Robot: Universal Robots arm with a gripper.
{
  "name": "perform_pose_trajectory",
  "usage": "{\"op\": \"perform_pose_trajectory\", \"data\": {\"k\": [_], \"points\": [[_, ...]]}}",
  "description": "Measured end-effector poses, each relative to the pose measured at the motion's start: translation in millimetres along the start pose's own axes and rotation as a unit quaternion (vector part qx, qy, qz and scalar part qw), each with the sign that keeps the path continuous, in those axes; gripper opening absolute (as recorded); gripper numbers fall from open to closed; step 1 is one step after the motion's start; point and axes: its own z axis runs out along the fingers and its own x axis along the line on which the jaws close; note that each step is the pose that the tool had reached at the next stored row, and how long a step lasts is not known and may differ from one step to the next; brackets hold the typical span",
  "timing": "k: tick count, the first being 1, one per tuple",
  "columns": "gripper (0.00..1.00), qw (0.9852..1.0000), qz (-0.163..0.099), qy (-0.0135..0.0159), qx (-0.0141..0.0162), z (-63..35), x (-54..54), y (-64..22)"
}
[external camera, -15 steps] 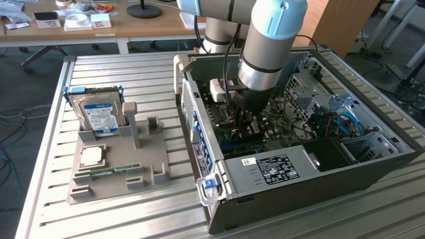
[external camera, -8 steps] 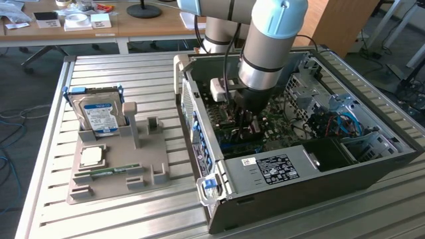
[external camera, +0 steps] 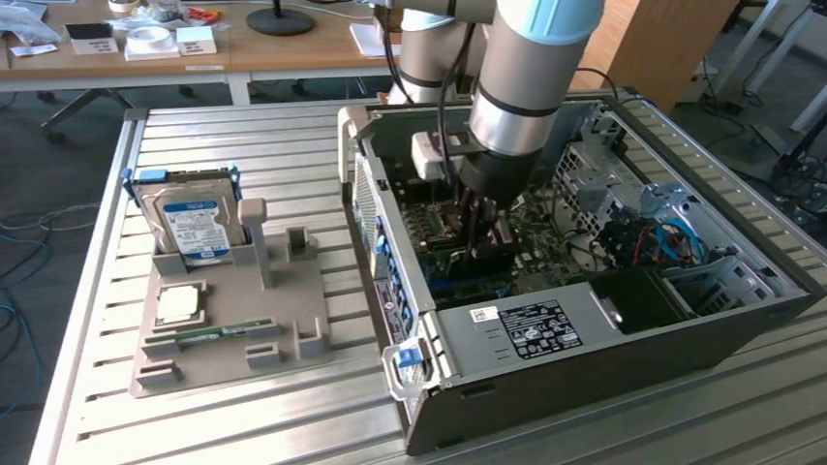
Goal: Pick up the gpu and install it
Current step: 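Insert the gpu into the slot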
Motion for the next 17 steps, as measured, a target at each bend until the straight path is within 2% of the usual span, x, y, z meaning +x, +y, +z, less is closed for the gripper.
{"op": "perform_pose_trajectory", "data": {"k": [10, 17], "points": [[0.40, 1.0000, 0.000, -0.0001, 0.0002, -36.0, -1.1, -0.1], [0.40, 1.0000, 0.000, -0.0001, 0.0016, -56.7, -1.7, -0.1]]}}
